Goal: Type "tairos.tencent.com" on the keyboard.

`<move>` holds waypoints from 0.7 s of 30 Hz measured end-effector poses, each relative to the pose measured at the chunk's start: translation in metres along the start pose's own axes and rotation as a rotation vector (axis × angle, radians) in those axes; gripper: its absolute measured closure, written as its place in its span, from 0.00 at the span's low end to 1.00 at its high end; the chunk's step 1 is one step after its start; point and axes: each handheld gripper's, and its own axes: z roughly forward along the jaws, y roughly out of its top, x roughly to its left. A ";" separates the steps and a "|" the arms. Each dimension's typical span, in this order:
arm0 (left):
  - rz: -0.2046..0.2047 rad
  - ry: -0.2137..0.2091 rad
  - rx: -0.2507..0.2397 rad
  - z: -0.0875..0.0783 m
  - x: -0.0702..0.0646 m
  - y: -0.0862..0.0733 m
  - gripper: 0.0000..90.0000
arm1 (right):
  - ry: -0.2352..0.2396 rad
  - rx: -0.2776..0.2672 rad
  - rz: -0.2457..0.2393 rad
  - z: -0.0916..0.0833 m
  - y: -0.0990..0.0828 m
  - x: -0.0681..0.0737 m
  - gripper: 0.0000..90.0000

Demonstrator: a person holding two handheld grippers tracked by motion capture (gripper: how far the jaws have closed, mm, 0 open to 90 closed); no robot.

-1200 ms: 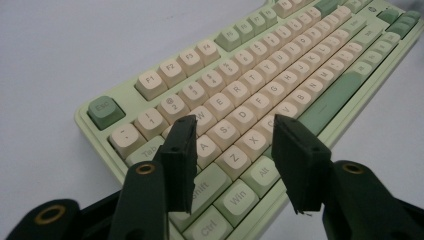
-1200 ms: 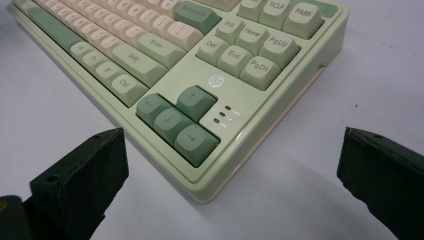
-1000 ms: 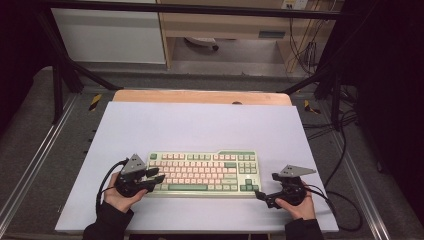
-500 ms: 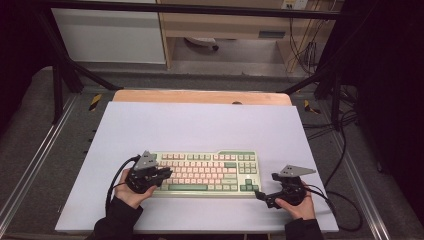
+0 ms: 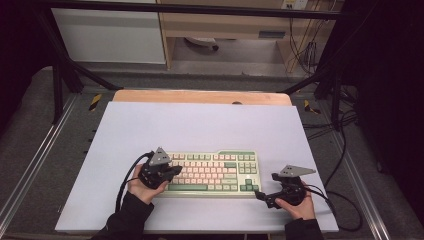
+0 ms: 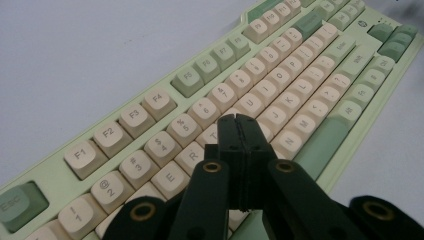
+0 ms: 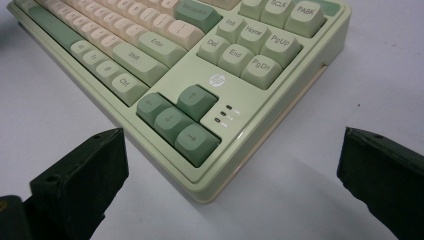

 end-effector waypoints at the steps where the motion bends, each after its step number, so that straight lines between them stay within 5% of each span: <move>1: 0.000 0.005 0.002 0.002 -0.001 0.001 1.00 | 0.000 -0.001 0.000 0.000 0.000 0.000 0.01; 21: -0.013 0.058 0.024 0.027 0.002 0.000 1.00 | 0.004 0.004 -0.002 0.002 -0.001 0.001 0.01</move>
